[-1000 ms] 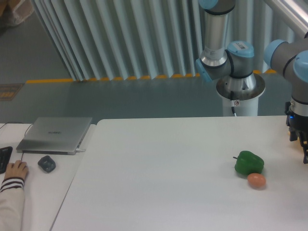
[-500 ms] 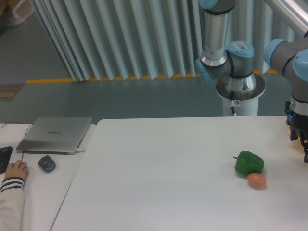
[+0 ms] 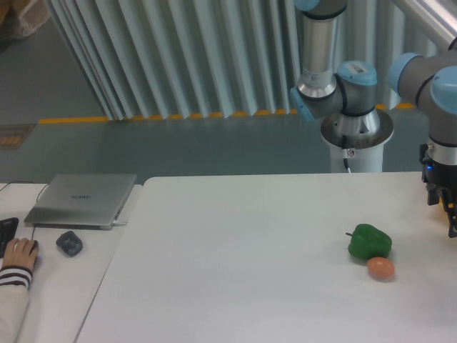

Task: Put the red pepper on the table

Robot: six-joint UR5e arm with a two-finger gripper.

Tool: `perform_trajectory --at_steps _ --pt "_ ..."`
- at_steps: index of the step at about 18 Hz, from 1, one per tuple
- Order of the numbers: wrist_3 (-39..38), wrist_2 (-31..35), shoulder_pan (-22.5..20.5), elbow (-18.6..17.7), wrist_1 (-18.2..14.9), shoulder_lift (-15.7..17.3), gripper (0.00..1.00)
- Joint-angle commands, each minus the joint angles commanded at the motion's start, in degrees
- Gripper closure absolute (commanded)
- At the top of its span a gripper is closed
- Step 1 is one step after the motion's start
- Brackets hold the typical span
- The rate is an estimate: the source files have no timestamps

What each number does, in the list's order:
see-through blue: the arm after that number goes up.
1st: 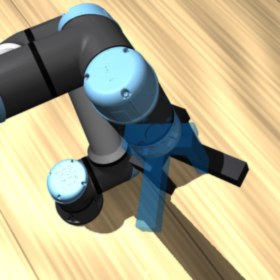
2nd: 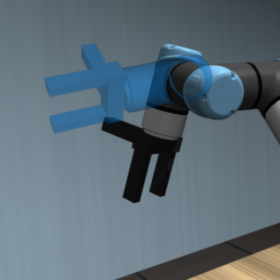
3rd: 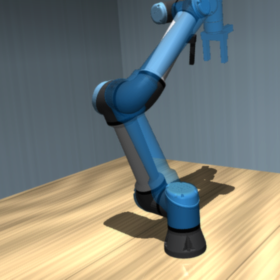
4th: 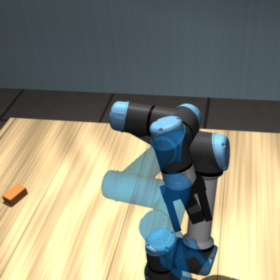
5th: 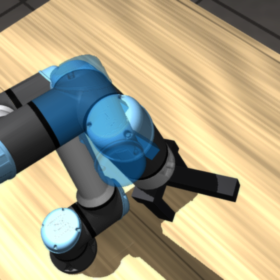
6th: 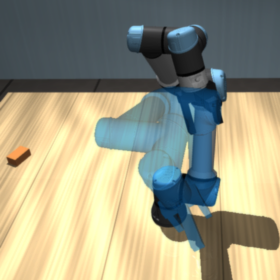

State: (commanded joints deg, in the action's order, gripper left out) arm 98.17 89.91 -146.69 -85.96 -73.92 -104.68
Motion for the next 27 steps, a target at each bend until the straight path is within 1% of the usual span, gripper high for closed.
perform_trajectory --at_steps 4,5,8,10,11,13,14,15,17,18,21,24,26,27 --pt "0.79 0.35 -1.14 -0.09 0.09 0.0 0.0" --pt "0.79 0.26 -1.41 -0.61 0.17 0.0 0.0" --pt "0.97 0.35 -2.64 -1.32 1.75 0.09 0.0" --pt "0.88 0.44 -2.9 -2.02 2.11 0.18 0.0" --pt "0.96 0.52 -3.42 -2.11 2.02 0.44 0.0" --pt "1.23 0.61 -5.88 -2.11 1.58 1.14 0.0" --pt "4.01 0.79 -7.8 -2.11 1.15 1.58 0.0" --pt "8.83 2.27 -9.74 -2.81 0.36 2.19 0.0" --pt "14.47 6.3 -12.21 -3.43 -1.48 2.64 0.0" --pt "16.15 7.81 -13.52 -3.52 -1.76 2.73 0.0" --pt "19.06 12.46 -14.59 -4.92 -1.67 3.43 0.0" --pt "23.88 18.61 -14.77 -5.19 -1.58 3.52 0.0" --pt "27.14 19.68 -16.16 -5.19 -1.23 3.43 0.0" --pt "29.94 20.03 -17.39 -5.19 -0.97 3.43 0.0"
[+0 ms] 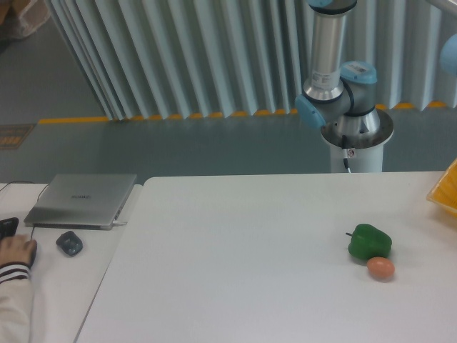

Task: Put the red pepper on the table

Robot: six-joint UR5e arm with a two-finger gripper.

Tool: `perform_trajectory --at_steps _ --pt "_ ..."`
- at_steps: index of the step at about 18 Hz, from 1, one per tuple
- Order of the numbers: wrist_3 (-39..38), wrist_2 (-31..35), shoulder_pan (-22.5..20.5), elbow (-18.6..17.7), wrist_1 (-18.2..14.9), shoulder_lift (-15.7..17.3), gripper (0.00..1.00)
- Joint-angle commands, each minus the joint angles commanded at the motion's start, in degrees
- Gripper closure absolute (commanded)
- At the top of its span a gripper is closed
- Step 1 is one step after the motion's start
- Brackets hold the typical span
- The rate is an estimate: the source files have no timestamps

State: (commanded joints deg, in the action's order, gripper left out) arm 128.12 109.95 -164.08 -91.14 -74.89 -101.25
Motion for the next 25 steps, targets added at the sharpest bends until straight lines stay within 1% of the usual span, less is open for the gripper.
perform_trajectory --at_steps 2,5,9,13,14,15,17,25 --pt "3.44 -0.08 -2.37 0.0 0.09 -0.09 0.0" --pt "4.51 -0.08 -3.7 0.35 0.35 -0.26 0.0" --pt "4.51 1.05 -3.88 0.26 2.02 -0.88 0.0" --pt "4.51 2.02 -4.05 0.26 3.43 -2.28 0.0" --pt "4.6 2.46 -4.4 0.09 4.3 -2.63 0.01" --pt "4.6 2.99 -4.41 -0.17 5.96 -3.42 0.02" --pt "4.6 3.08 -4.49 -0.44 7.38 -4.39 0.03" --pt "4.42 3.08 -5.02 -0.53 8.88 -6.24 0.03"
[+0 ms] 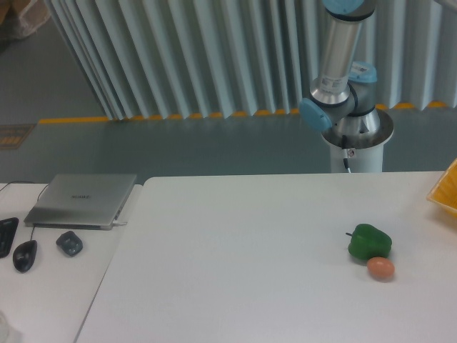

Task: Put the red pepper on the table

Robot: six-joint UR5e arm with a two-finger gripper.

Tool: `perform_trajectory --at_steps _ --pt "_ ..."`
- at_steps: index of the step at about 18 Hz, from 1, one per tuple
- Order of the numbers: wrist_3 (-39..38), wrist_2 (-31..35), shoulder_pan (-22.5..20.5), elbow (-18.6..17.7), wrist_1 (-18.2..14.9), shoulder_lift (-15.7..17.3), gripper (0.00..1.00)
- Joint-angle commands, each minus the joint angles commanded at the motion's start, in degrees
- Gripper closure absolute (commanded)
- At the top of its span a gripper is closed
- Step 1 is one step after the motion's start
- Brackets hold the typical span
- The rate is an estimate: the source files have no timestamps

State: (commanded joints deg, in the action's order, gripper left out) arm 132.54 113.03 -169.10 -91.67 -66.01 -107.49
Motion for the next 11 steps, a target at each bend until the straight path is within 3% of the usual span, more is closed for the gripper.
perform_trajectory --at_steps 5,11 --pt "-0.35 -0.09 -0.62 -3.16 3.77 -0.62 0.03" --pt "-0.44 -0.09 -0.7 -3.6 4.39 -1.06 0.03"
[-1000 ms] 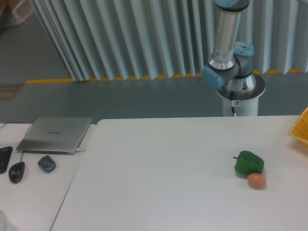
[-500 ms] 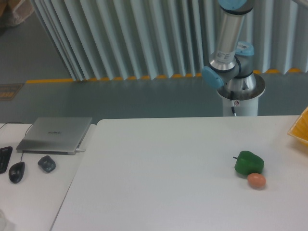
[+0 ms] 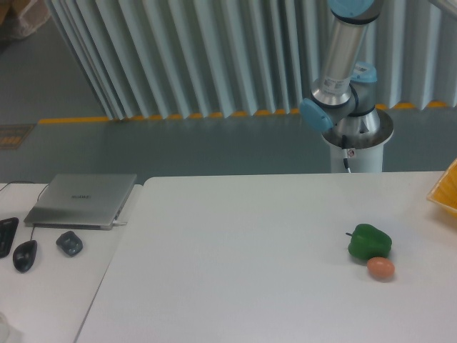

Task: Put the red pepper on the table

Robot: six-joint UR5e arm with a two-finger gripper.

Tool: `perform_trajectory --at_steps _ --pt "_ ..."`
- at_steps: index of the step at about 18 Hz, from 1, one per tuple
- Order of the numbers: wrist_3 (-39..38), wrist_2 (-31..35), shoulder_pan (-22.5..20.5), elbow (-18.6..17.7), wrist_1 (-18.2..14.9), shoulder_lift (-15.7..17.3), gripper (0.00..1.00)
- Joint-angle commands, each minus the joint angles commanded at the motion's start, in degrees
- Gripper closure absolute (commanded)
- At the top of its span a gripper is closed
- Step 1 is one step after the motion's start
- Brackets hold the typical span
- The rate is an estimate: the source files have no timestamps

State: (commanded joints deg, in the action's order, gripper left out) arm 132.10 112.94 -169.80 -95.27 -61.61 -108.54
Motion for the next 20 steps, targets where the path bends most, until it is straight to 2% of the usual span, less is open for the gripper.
perform_trajectory --at_steps 7,20 --pt "-0.35 -0.09 -0.09 -0.09 1.14 -0.88 0.03" --pt "-2.55 -0.09 0.0 -0.18 5.27 -3.95 0.03"
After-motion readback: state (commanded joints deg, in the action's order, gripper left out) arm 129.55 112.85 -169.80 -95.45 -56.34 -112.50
